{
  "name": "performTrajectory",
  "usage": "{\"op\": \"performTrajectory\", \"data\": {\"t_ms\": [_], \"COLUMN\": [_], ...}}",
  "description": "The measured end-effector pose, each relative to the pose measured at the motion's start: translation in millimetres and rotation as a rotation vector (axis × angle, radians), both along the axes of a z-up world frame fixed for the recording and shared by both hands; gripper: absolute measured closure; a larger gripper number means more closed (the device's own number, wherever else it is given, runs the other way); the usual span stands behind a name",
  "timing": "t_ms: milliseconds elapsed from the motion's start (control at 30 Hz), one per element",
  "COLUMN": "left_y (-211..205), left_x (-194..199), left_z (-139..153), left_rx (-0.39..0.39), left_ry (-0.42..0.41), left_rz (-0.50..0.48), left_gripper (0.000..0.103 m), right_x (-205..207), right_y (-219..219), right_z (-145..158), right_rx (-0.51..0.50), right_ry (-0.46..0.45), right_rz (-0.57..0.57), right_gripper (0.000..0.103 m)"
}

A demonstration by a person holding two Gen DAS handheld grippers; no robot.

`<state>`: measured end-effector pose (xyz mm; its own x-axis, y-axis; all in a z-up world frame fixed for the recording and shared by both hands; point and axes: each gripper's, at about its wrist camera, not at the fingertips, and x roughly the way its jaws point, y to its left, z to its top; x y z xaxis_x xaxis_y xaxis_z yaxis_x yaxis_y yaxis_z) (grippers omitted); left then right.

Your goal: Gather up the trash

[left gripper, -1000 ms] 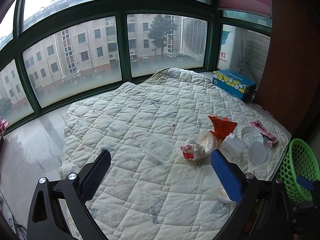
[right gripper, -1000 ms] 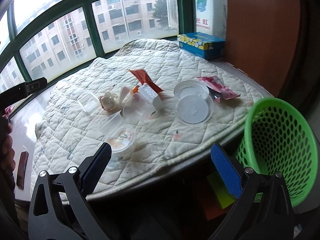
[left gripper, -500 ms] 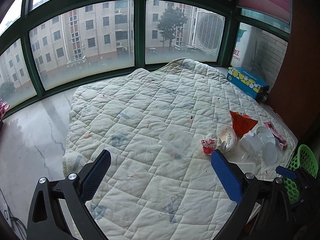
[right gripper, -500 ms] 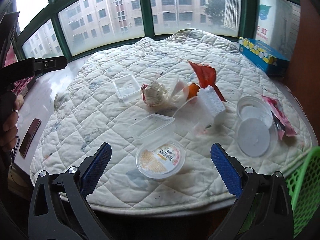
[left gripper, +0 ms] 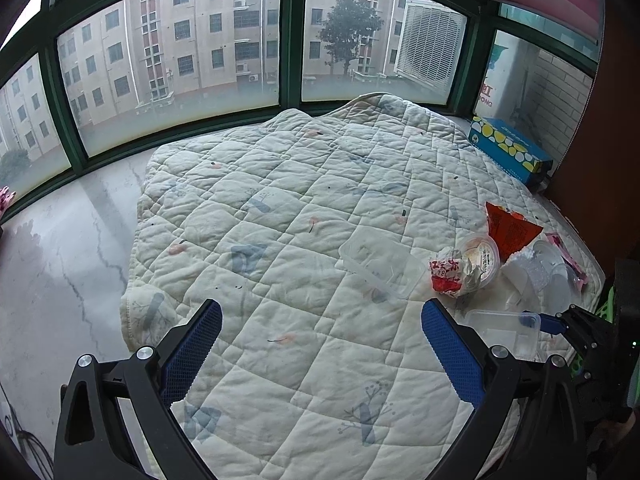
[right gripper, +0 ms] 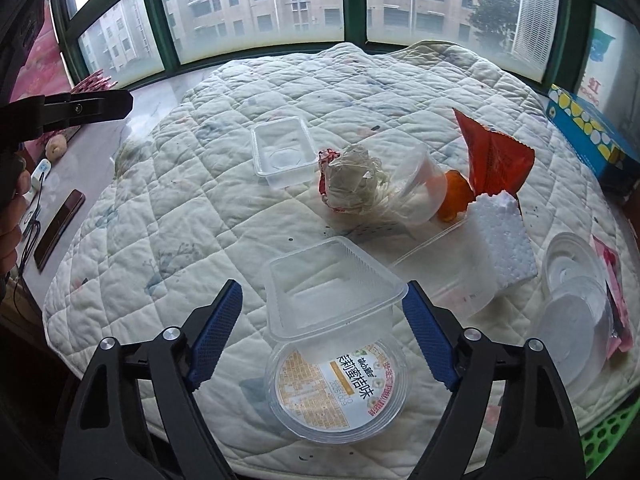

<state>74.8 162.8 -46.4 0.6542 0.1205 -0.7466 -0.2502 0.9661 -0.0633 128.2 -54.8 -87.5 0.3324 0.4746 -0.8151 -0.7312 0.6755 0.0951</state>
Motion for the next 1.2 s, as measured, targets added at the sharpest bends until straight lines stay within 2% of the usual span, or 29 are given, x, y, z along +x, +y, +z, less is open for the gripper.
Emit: {"op": "performTrajectory", "data": {"t_ms": [67,100,300,467,633,700,867,1033,1200], "left_y": [-5.5,-8.1,-22.9,-18.8,-8.5,-7.6,-4.7,-0.4,0.5], "left_x": [4.2,6.8,24.5,53.4,89.3,103.8,133.6,148.2,158.1], "left_z": [-2.1,-3.3,-17.0,-29.9,-42.1,-49.0,-68.8,-86.5,-98.8], "left_rx": [0.0,0.002,-0.015,-0.053,-0.147,-0.164,-0.179,-0.218,-0.26], "left_ry": [0.001,0.001,0.023,0.069,0.122,0.146,0.203,0.26,0.295], "left_rz": [-0.022,-0.033,-0.106,-0.058,0.014,0.042,0.106,0.146,0.164], "left_gripper": [0.006,0.006,0.006,0.008,0.01,0.014,0.015,0.016,0.025], "right_x": [-0.2,-0.4,-3.6,-5.0,-3.2,-4.3,1.1,0.4,-9.1], "right_y": [-0.4,-1.7,-15.2,-32.4,-47.9,-54.8,-68.6,-81.4,-100.2], "right_z": [-0.8,-0.6,12.0,32.4,41.9,45.2,48.6,55.3,65.3], "right_rx": [-0.001,0.003,0.059,0.124,0.161,0.184,0.231,0.261,0.278], "right_ry": [0.002,0.008,0.006,-0.012,-0.017,-0.024,-0.013,-0.02,-0.048], "right_rz": [-0.006,-0.01,-0.058,-0.117,-0.17,-0.189,-0.239,-0.279,-0.33], "right_gripper": [0.041,0.042,0.045,0.046,0.047,0.047,0.047,0.047,0.047]}}
